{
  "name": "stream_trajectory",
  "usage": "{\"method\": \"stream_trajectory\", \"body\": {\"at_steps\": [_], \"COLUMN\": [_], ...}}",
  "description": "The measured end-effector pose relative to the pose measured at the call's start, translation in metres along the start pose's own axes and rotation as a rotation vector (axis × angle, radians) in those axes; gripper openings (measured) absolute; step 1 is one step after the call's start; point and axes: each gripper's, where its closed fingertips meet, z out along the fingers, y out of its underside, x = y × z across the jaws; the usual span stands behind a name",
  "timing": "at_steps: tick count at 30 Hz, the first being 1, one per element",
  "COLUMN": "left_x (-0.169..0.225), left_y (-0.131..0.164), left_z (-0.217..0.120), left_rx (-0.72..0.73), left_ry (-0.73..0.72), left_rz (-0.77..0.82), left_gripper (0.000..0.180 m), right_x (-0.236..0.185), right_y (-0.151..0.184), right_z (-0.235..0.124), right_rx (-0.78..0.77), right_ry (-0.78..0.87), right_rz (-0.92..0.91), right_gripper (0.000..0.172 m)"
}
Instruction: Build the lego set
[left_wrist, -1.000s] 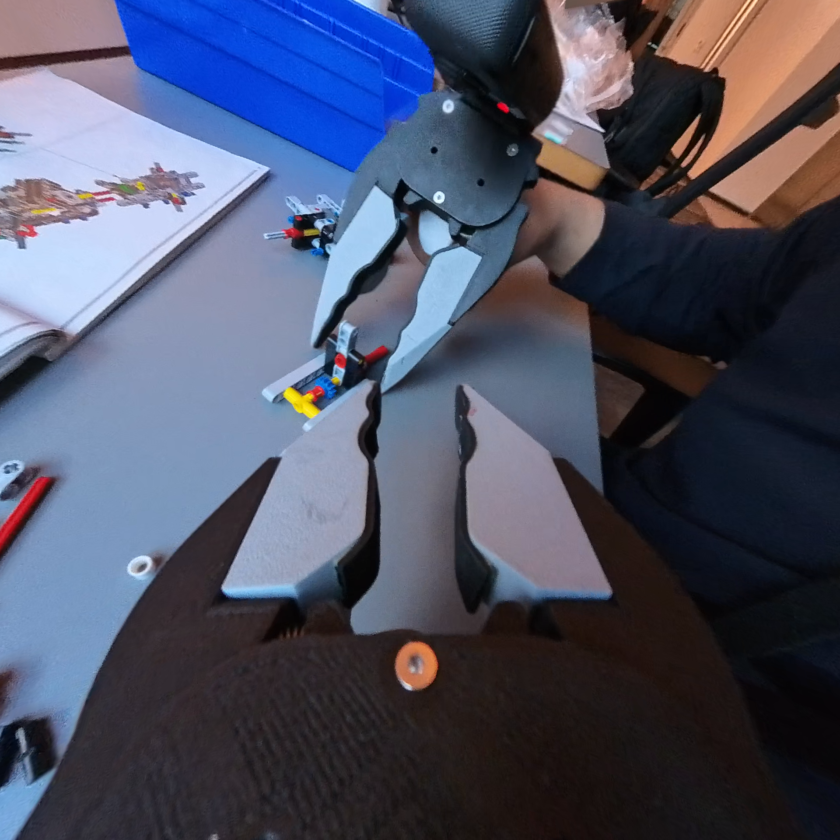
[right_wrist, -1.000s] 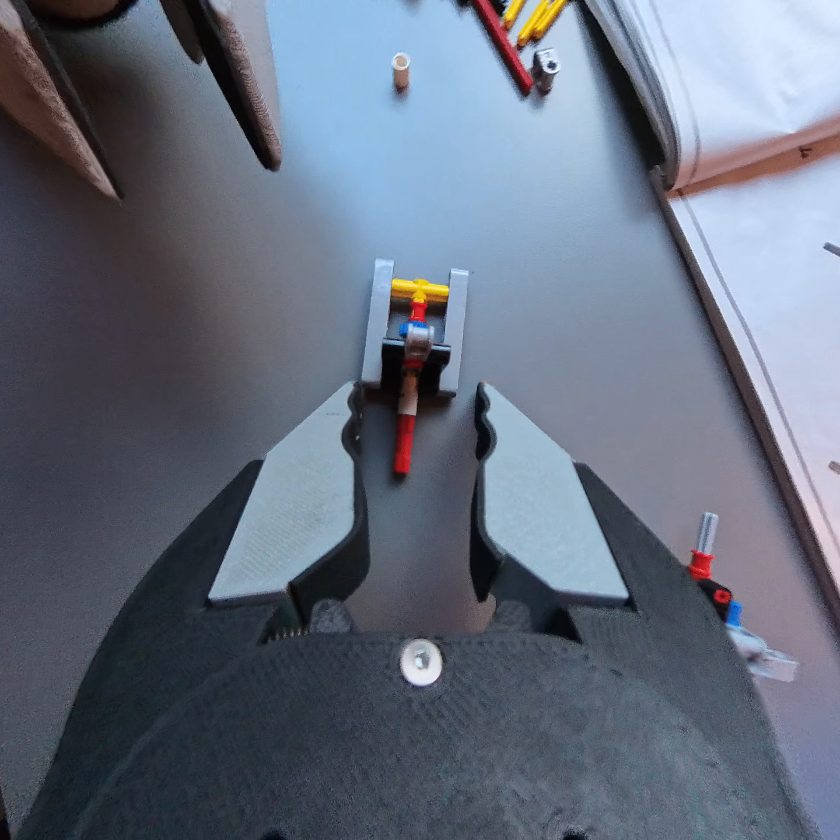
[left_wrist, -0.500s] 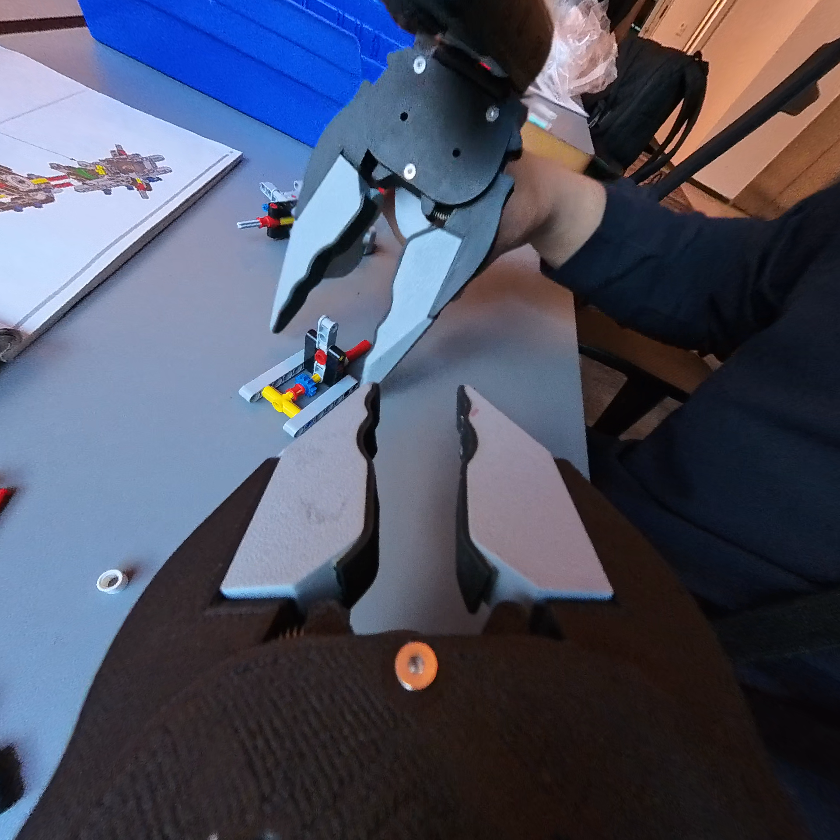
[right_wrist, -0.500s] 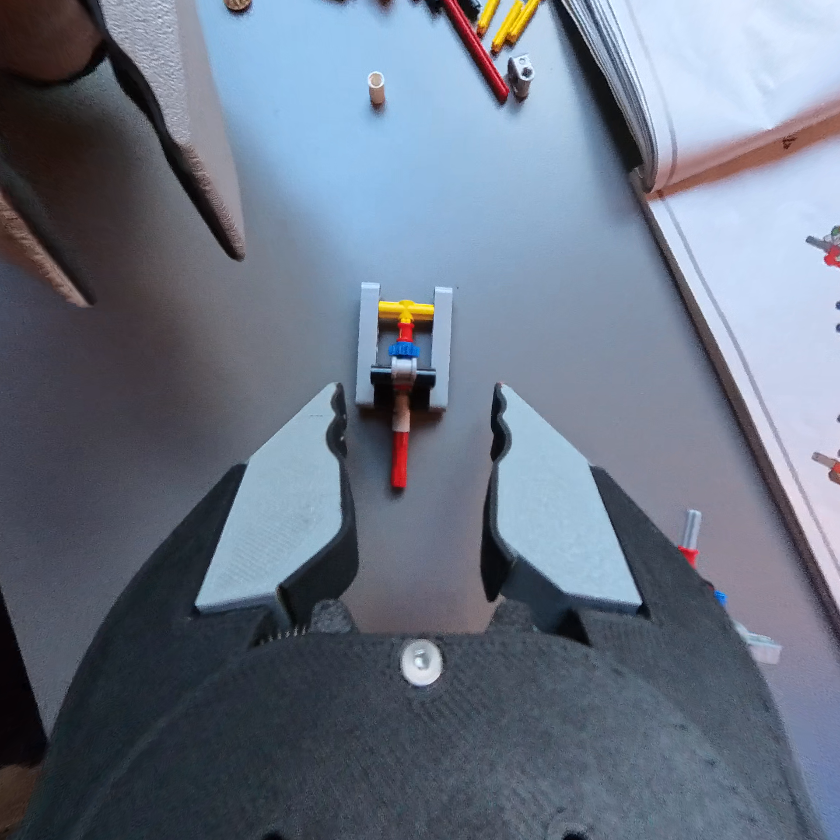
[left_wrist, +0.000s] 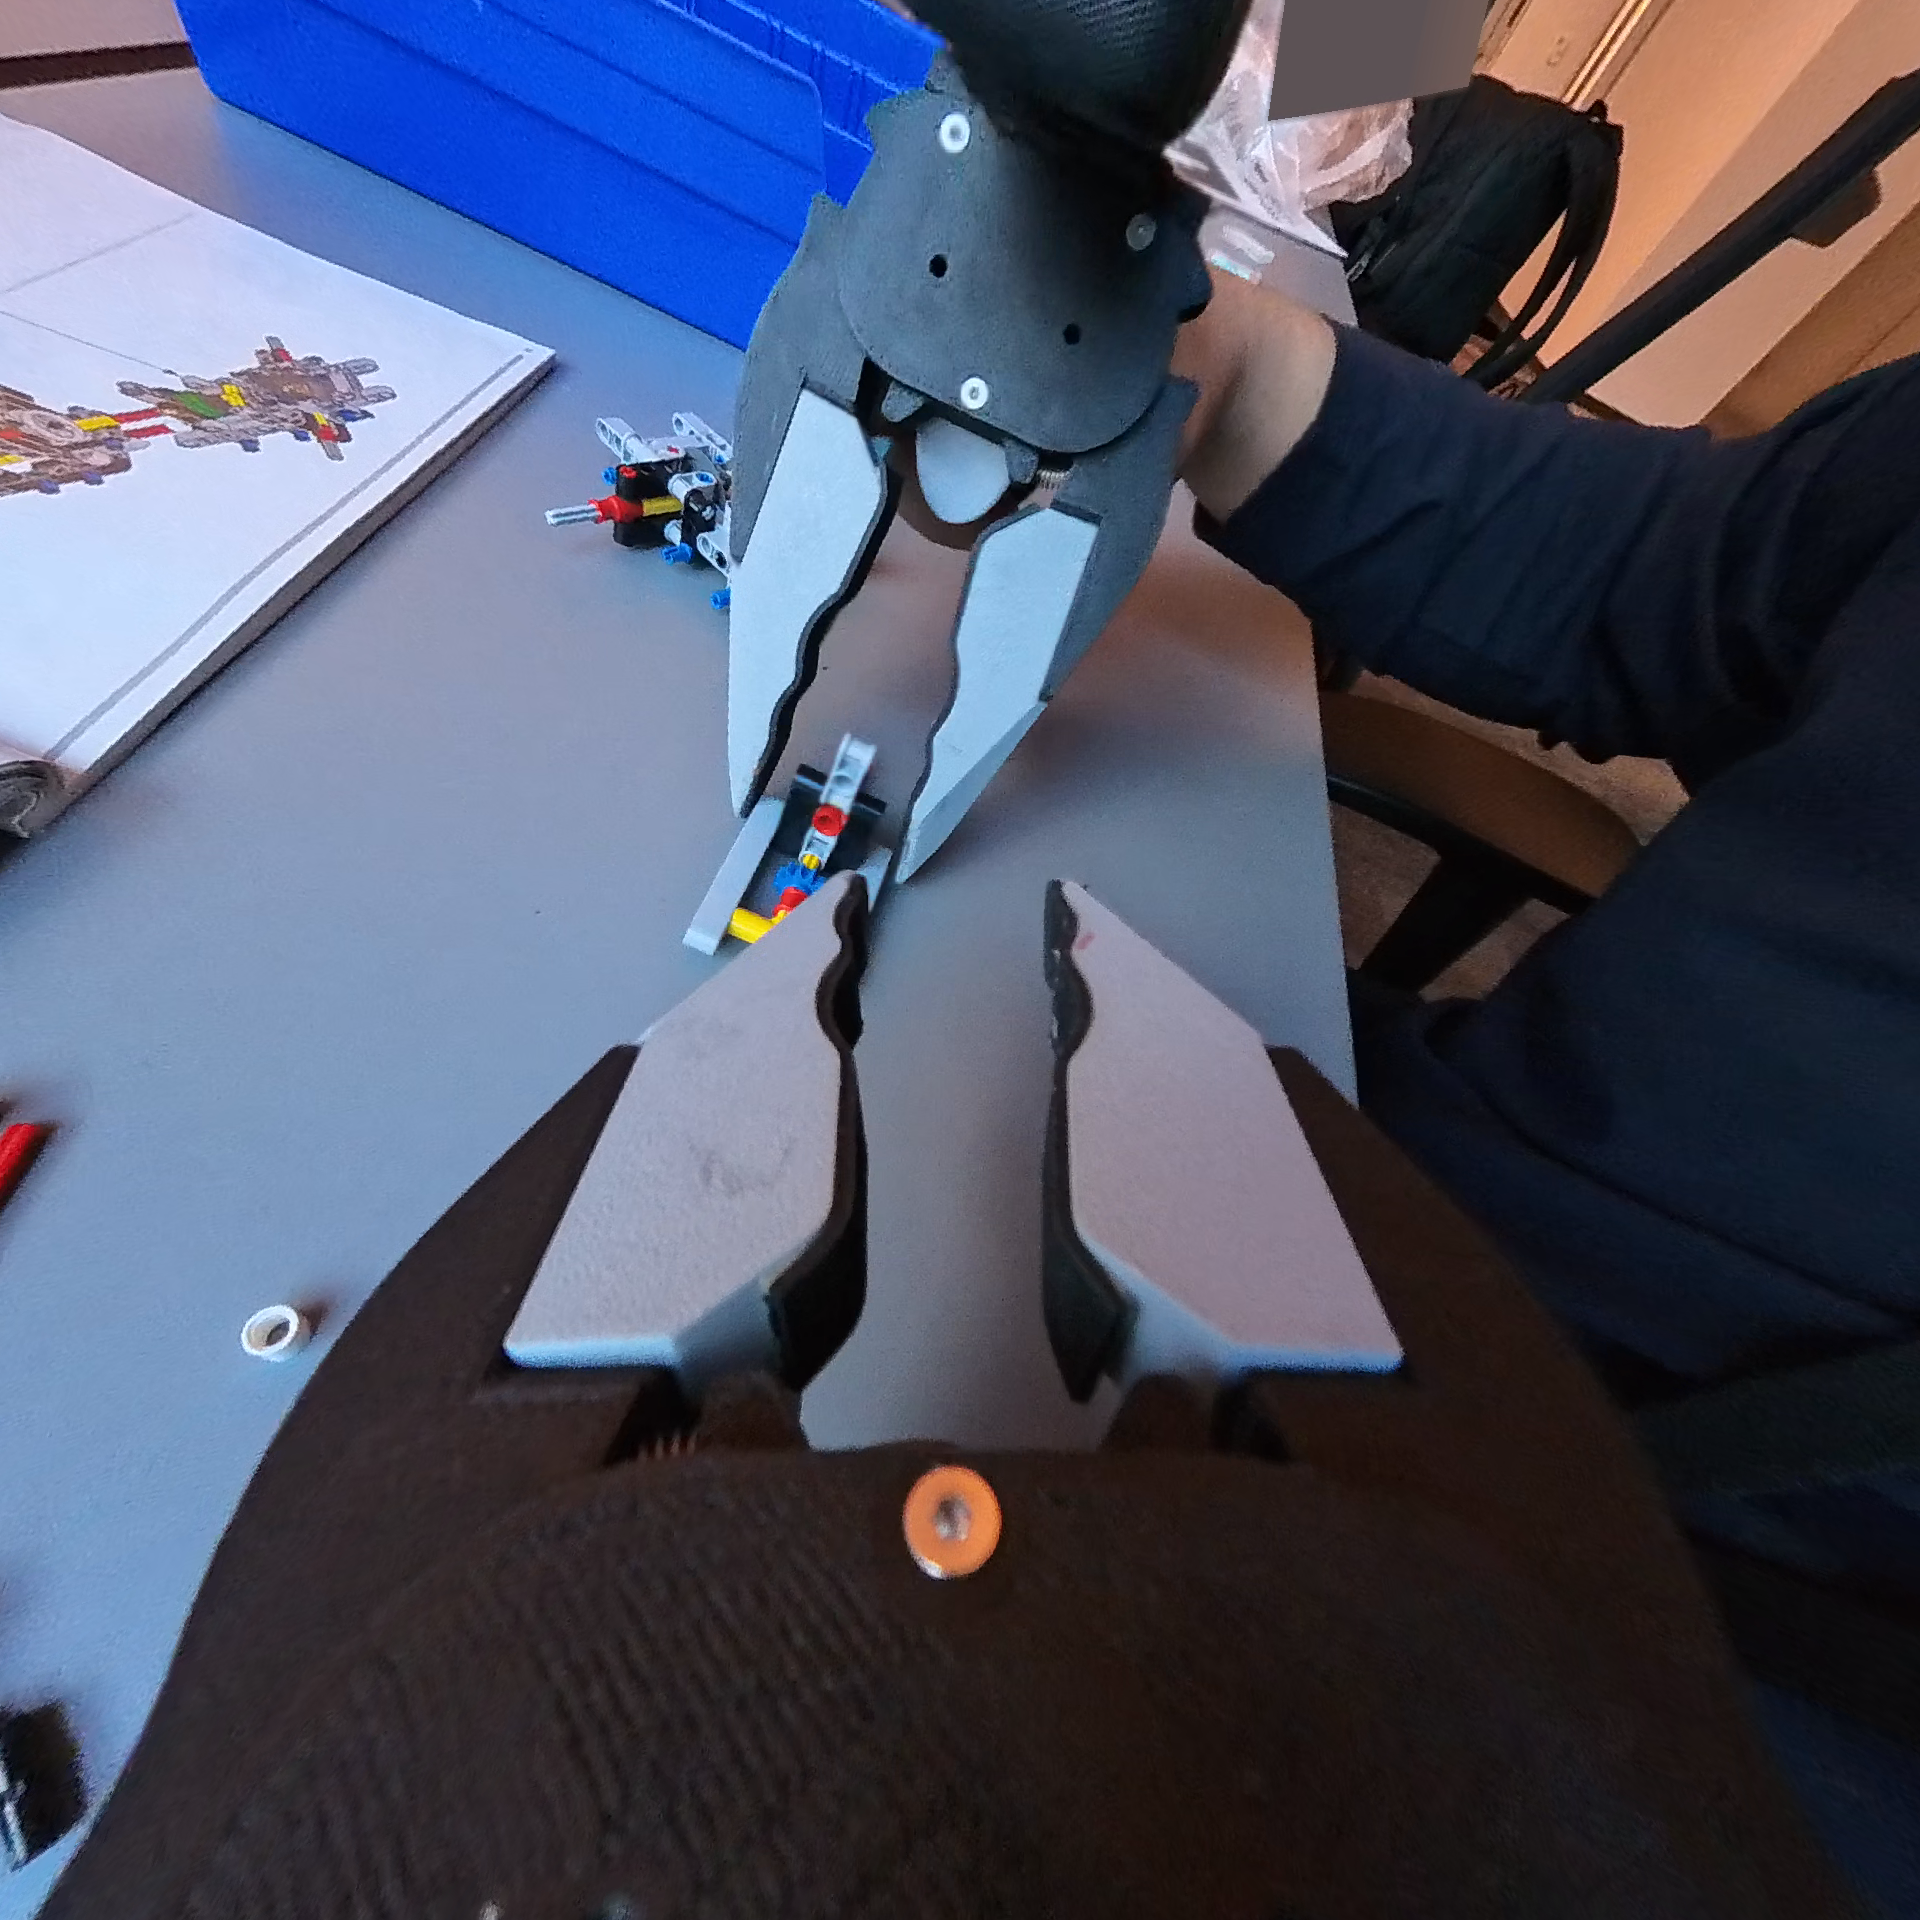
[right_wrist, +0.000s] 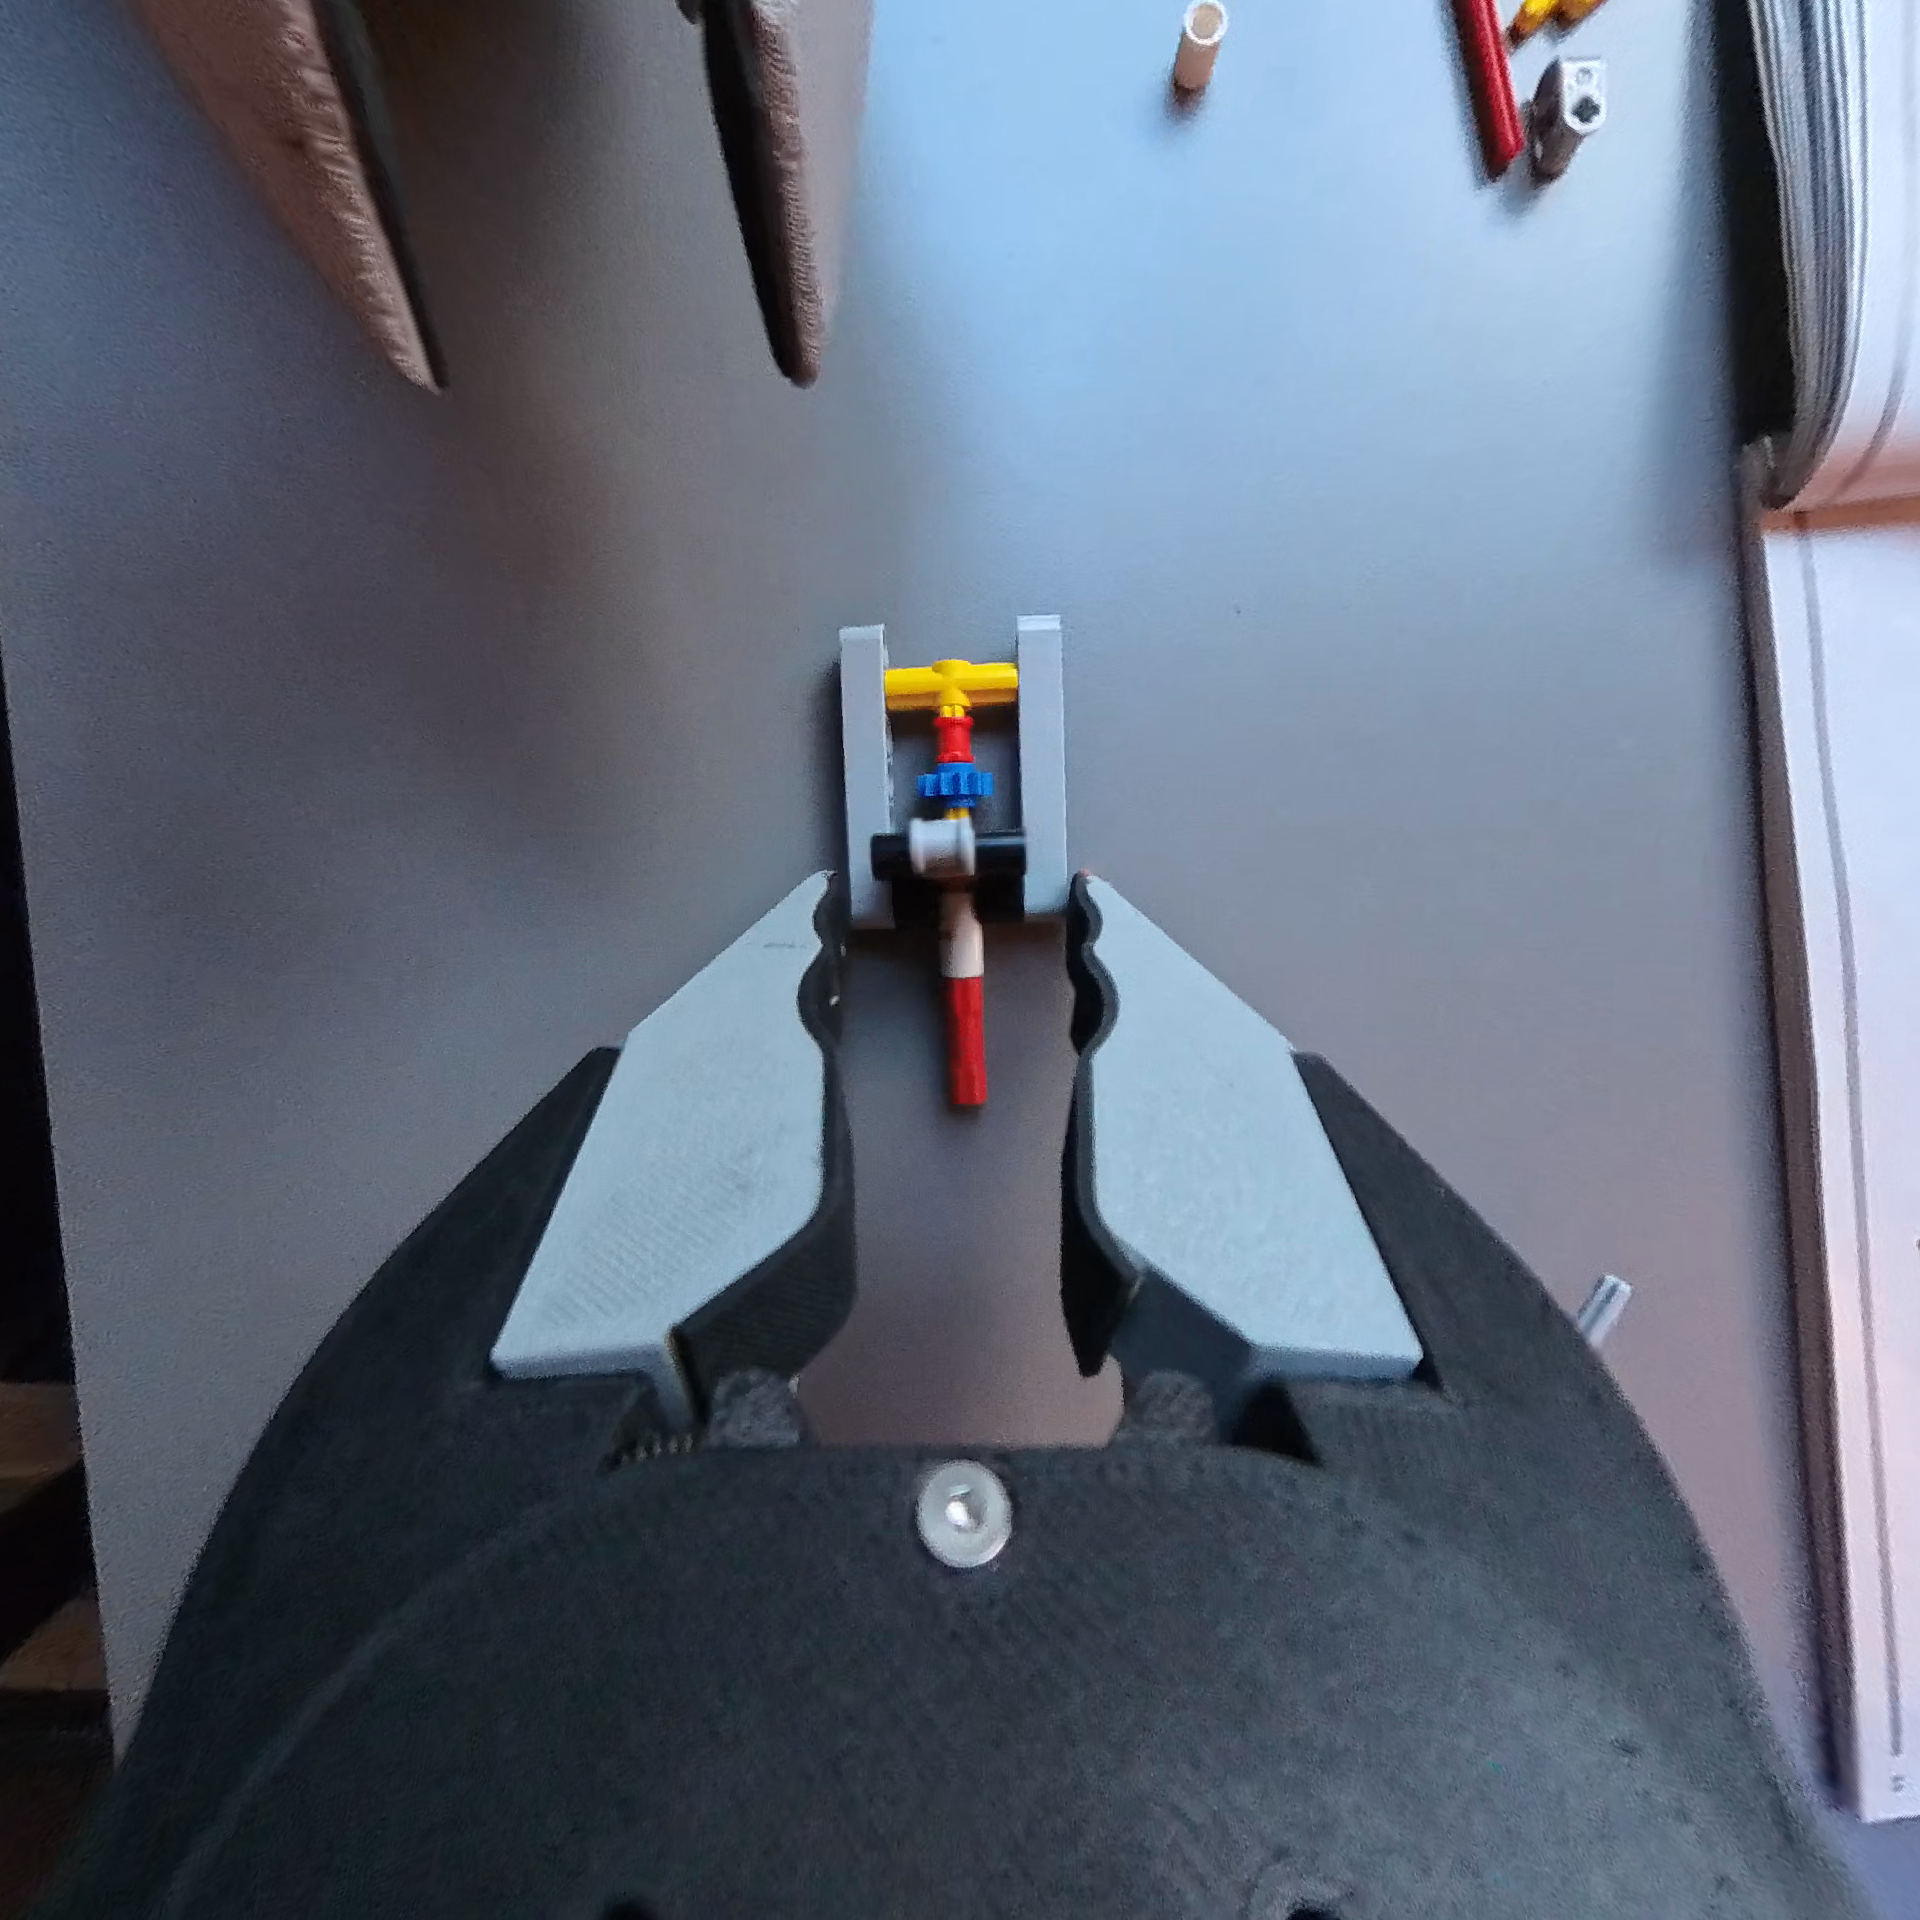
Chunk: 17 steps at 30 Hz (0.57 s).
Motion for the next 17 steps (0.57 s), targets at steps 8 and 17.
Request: {"method": "stream_trajectory", "body": {"at_steps": [8,17], "left_x": [-0.004,-0.02], "left_y": [-0.002,0.002], "left_z": [-0.003,-0.008], "left_rx": [0.005,-0.046], "left_ry": [-0.017,-0.132], "left_rz": [0.004,0.131], "left_gripper": [0.031,0.049], "right_x": [0.0,0.0], "right_y": [-0.008,0.023], "right_z": [-0.024,-0.047], "right_rx": [0.195,0.347], "right_ry": [0.007,0.08], "right_rz": [0.127,0.287], "right_gripper": [0.047,0.046]}}
